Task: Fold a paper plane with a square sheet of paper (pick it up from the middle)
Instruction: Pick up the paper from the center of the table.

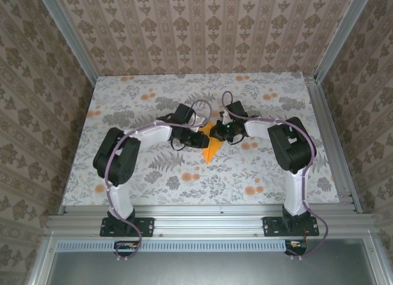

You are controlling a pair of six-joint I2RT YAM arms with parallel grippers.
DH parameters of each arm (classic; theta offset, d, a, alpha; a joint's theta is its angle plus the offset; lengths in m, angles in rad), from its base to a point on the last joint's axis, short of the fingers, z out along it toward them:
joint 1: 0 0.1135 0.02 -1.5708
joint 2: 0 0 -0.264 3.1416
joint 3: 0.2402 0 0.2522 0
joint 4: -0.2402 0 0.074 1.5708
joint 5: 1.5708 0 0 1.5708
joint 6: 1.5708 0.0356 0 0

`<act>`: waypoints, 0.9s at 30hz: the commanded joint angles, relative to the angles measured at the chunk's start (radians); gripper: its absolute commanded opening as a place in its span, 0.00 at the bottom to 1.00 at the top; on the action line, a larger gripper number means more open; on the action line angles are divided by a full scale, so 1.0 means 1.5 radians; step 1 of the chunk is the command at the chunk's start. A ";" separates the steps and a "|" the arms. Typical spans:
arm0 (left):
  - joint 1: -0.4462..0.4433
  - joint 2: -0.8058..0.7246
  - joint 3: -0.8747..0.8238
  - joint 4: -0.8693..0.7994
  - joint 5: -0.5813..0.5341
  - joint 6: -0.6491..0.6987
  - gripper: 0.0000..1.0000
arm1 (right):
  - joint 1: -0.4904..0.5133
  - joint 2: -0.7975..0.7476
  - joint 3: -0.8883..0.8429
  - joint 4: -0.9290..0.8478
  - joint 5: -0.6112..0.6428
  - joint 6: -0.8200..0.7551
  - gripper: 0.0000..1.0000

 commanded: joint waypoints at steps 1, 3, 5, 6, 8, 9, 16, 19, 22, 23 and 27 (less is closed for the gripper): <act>0.011 -0.069 0.013 -0.042 -0.017 0.009 0.33 | 0.005 -0.060 -0.013 -0.013 0.000 -0.009 0.00; 0.014 -0.099 0.011 -0.062 -0.040 0.011 0.40 | 0.004 -0.078 -0.023 -0.010 -0.003 -0.003 0.00; 0.018 -0.123 0.002 -0.073 -0.055 0.007 0.45 | 0.004 -0.093 -0.037 0.008 -0.010 0.012 0.00; 0.021 -0.136 -0.008 -0.075 -0.060 0.000 0.47 | 0.004 -0.101 -0.043 0.017 -0.015 0.019 0.00; 0.026 -0.160 -0.030 -0.068 -0.064 -0.018 0.52 | 0.004 -0.114 -0.051 0.029 -0.023 0.033 0.00; 0.029 -0.173 -0.044 -0.063 -0.063 -0.031 0.55 | 0.003 -0.122 -0.057 0.039 -0.029 0.042 0.00; 0.038 -0.271 -0.152 0.042 -0.034 -0.151 0.71 | -0.003 -0.173 -0.086 0.119 -0.055 0.119 0.00; 0.039 -0.306 -0.194 0.092 -0.022 -0.207 0.73 | -0.003 -0.192 -0.089 0.137 -0.059 0.140 0.00; 0.039 -0.337 -0.239 0.158 -0.006 -0.275 0.75 | -0.004 -0.204 -0.097 0.164 -0.065 0.168 0.00; 0.039 -0.345 -0.253 0.186 -0.002 -0.303 0.77 | -0.004 -0.209 -0.100 0.174 -0.066 0.177 0.00; 0.038 -0.353 -0.298 0.297 0.015 -0.390 0.81 | -0.003 -0.222 -0.112 0.213 -0.071 0.210 0.00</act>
